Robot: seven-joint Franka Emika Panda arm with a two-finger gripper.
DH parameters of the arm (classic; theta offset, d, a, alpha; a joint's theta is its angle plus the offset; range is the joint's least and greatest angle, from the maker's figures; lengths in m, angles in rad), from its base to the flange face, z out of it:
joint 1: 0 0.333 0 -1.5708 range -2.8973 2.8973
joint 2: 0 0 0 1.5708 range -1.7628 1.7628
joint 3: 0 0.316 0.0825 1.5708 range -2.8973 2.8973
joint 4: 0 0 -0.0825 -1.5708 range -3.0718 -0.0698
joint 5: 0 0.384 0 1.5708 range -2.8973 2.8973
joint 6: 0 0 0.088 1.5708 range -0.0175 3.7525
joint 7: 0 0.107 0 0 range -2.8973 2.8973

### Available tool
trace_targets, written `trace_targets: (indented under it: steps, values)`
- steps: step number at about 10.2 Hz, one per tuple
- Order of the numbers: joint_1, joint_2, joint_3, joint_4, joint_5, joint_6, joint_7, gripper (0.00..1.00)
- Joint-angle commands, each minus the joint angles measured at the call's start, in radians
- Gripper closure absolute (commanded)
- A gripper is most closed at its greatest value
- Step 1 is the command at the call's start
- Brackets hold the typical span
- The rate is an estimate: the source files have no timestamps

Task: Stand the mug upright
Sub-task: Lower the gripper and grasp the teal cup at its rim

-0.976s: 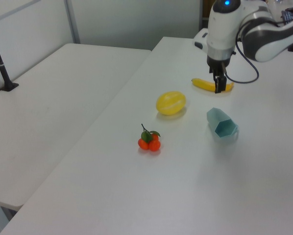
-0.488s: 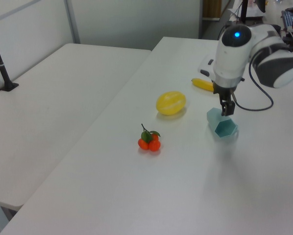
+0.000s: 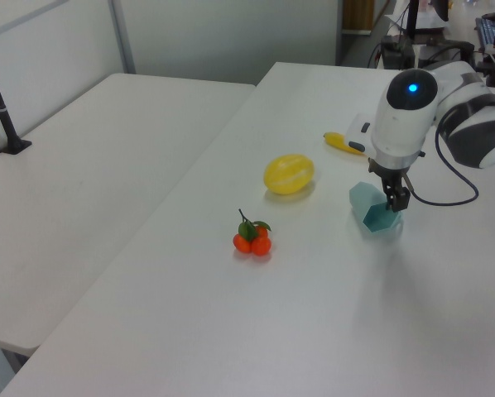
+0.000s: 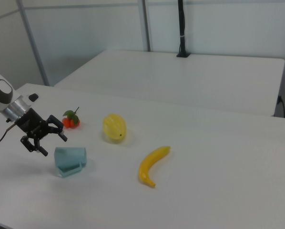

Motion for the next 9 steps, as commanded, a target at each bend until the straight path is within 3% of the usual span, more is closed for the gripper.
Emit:
trace_targets:
  steps: [1,3,6,8,9]
  values:
    - [0.011,-0.018,-0.012,-0.041,-0.042,0.059,0.046,0.00]
    - [0.016,0.015,-0.012,-0.037,-0.095,0.063,0.150,0.06]
    - [0.016,0.098,-0.012,-0.035,-0.273,0.125,0.375,0.13]
    - [0.013,0.100,-0.010,-0.035,-0.290,0.135,0.393,0.62]
    - [0.013,0.097,-0.010,-0.035,-0.290,0.135,0.393,0.77]
